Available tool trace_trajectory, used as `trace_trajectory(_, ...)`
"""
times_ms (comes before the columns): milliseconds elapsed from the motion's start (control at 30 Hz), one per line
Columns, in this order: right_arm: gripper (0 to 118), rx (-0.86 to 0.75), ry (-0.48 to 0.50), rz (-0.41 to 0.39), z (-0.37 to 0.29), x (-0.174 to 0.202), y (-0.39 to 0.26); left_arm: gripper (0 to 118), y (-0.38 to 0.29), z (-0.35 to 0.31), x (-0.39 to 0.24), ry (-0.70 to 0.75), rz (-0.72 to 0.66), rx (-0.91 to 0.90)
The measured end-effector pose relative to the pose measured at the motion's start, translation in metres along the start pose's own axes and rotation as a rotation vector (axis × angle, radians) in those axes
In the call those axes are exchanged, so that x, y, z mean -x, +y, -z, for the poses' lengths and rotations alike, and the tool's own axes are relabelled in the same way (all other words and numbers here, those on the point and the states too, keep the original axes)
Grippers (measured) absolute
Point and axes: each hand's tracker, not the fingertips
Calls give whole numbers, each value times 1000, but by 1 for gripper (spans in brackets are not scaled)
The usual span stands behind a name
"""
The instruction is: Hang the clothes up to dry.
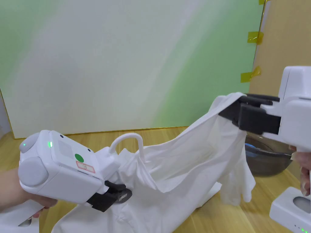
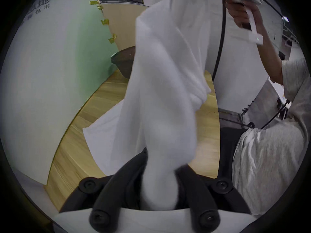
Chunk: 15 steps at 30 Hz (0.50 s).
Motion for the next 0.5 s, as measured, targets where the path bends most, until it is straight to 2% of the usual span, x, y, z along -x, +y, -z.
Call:
trace_trajectory(67, 0, 49, 48, -27, 3, 3, -16, 7, -1, -4, 2, -1, -42, -36)
trace_trajectory(167, 0, 170, 101, -116, 8, 17, -45, 7, 0, -11, 7, -1, -73, -48)
trace_trajectory(267, 0, 323, 199, -193, 24, 32, -85, 7, -2, -13, 4, -13, -106, -70)
trace_trajectory(333, 0, 414, 181, -256, 42, 38, -116, 7, -2, -12, 3, -20, -106, -63)
trace_trajectory(367, 0, 448, 204, -265, 50, 41, -129, 7, -2, -11, 3, -22, -97, -66)
trace_trajectory(433, 0, 497, 278, -198, 68, 43, -152, 7, -2, -7, -2, -28, -98, -67)
trace_trajectory(467, 0, 515, 285, -174, 77, 45, -162, 7, -3, -7, -2, -68, -113, -37)
trace_trajectory(500, 0, 537, 308, -182, 84, 49, -171, 7, -3, -4, -6, -29, -100, -78)
